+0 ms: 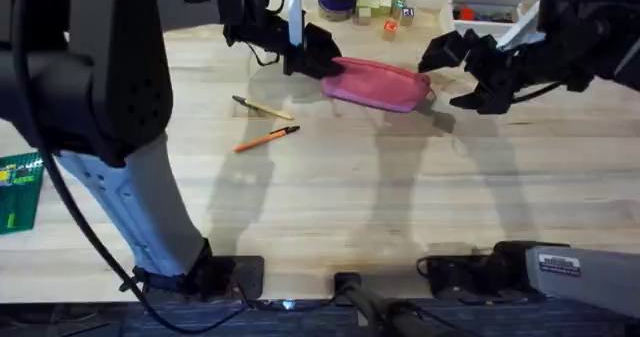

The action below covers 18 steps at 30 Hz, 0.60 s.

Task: Unzip the bag, pick up the pens from the table one at a time and place them inside, then zip the bag closed.

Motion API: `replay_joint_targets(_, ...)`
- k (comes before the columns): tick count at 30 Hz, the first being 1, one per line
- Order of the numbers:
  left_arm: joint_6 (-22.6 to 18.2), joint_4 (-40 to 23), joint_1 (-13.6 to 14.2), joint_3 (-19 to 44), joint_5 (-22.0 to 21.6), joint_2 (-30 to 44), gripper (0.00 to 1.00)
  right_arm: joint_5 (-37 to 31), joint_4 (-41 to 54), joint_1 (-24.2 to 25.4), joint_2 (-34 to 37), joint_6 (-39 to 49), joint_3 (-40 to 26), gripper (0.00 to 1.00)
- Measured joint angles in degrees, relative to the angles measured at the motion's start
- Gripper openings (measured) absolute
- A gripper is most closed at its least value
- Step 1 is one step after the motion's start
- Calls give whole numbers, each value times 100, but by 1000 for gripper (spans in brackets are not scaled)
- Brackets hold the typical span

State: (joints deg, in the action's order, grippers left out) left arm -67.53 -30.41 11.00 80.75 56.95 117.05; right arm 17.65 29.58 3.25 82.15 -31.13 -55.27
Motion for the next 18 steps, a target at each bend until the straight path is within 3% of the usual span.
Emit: replay_joint_targets(18, 0, 0, 0, 0, 0, 0, 42, 272, -450, 0, 264, -96, 0, 996)
